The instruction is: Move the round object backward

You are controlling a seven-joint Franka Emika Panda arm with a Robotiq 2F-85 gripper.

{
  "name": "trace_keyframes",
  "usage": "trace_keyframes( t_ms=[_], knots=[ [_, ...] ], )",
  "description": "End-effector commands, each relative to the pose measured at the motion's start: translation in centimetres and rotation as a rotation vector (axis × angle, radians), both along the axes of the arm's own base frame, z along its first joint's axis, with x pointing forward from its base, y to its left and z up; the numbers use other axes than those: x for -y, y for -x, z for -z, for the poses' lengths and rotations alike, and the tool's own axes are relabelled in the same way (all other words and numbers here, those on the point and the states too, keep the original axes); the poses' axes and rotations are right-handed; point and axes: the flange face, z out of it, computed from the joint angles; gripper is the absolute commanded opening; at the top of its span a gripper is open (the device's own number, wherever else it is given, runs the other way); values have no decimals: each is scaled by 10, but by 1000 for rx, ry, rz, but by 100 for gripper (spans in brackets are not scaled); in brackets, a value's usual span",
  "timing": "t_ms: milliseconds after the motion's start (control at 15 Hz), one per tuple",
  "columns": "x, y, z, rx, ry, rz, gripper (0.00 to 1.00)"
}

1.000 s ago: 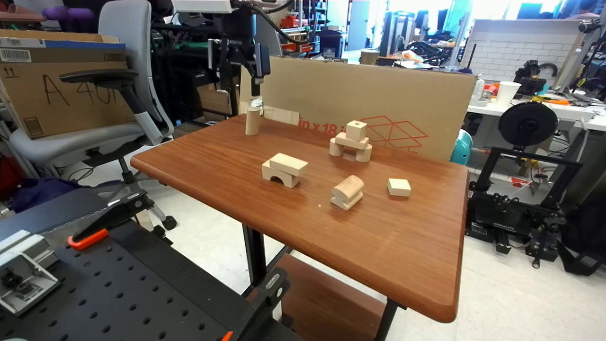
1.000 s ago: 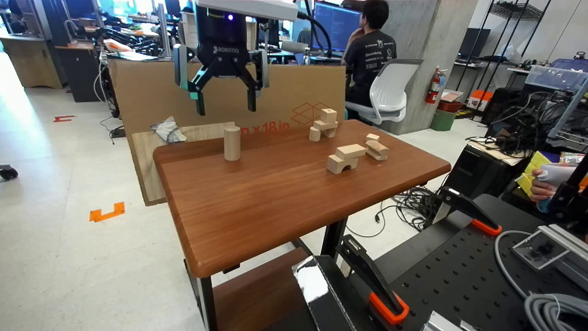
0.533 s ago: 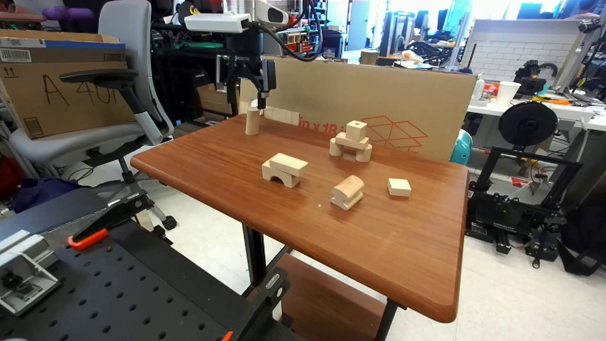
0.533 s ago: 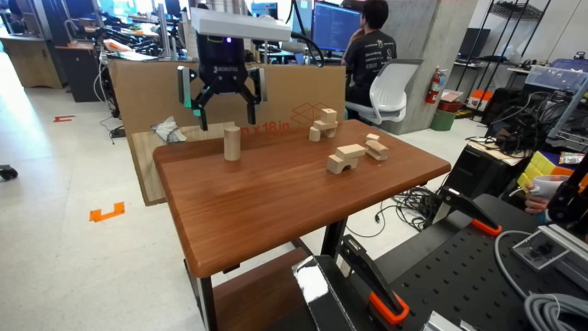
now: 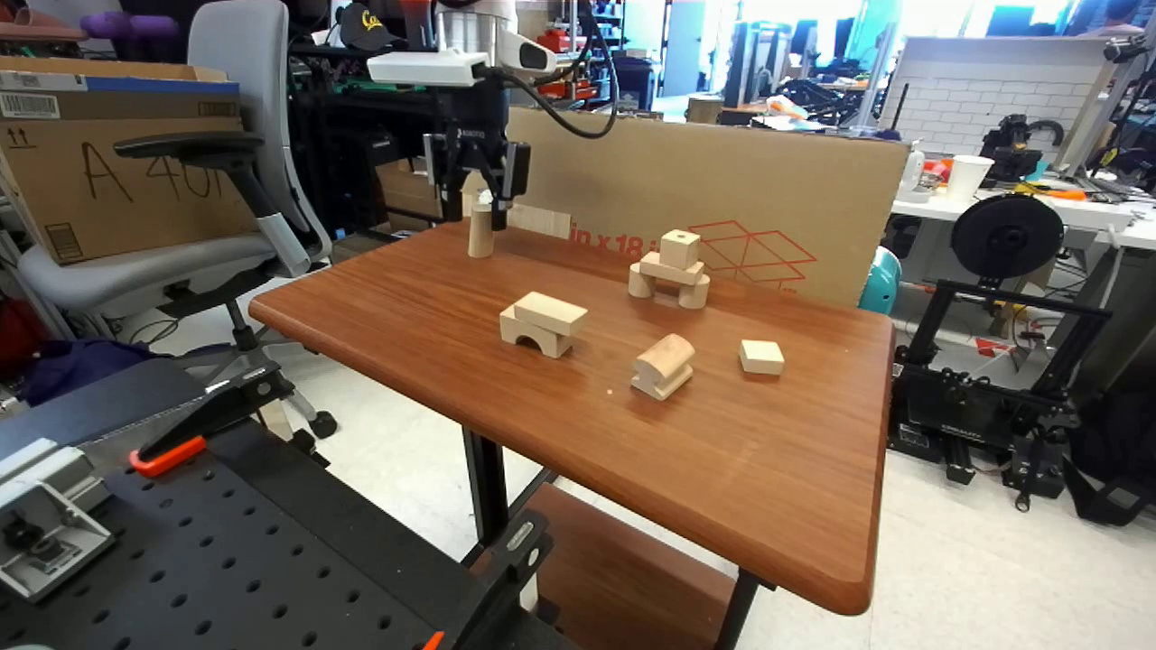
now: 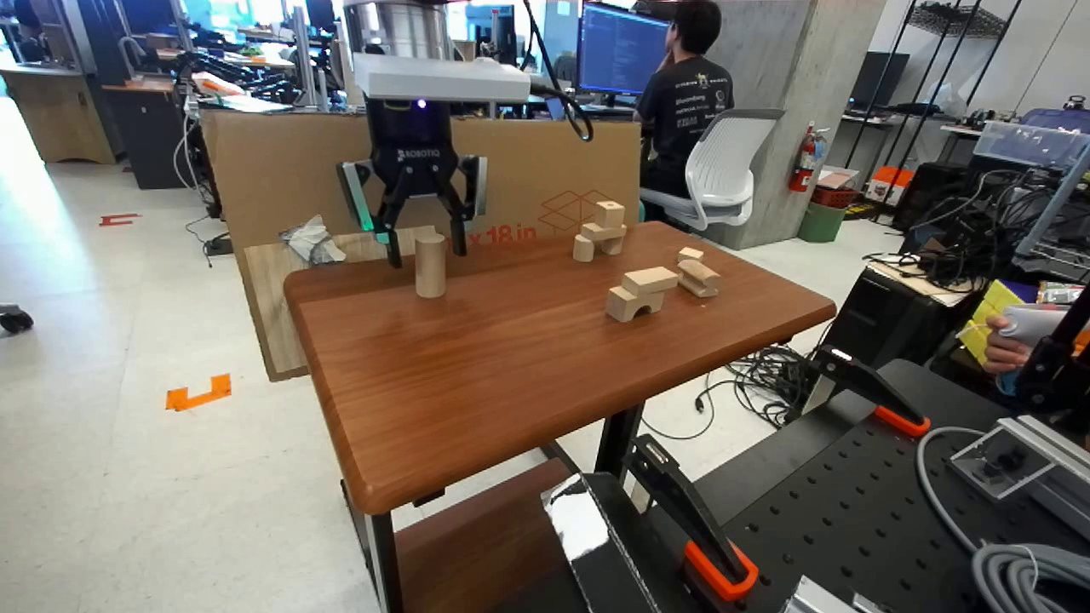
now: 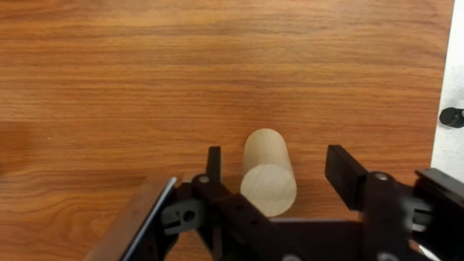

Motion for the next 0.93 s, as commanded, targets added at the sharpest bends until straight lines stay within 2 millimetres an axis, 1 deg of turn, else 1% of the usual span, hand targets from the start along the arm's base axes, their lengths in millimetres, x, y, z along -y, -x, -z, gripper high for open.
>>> trace_keyframes(
  t_ms=[0,133,200,267,467,600,733,867],
  knots=[
    [-7,-8,-17,20,7,-33,42],
    [-8,-9,-24,37,2,-34,27],
    [-7,-9,-27,41,0,-31,20],
    [-6,-9,-29,44,0,-24,12],
    [1,-8,-36,44,-1,0,11],
    [4,-3,-50,51,-7,12,11],
    [8,9,-69,39,-26,0,11],
    [15,24,-83,29,-32,-2,11]
  ],
)
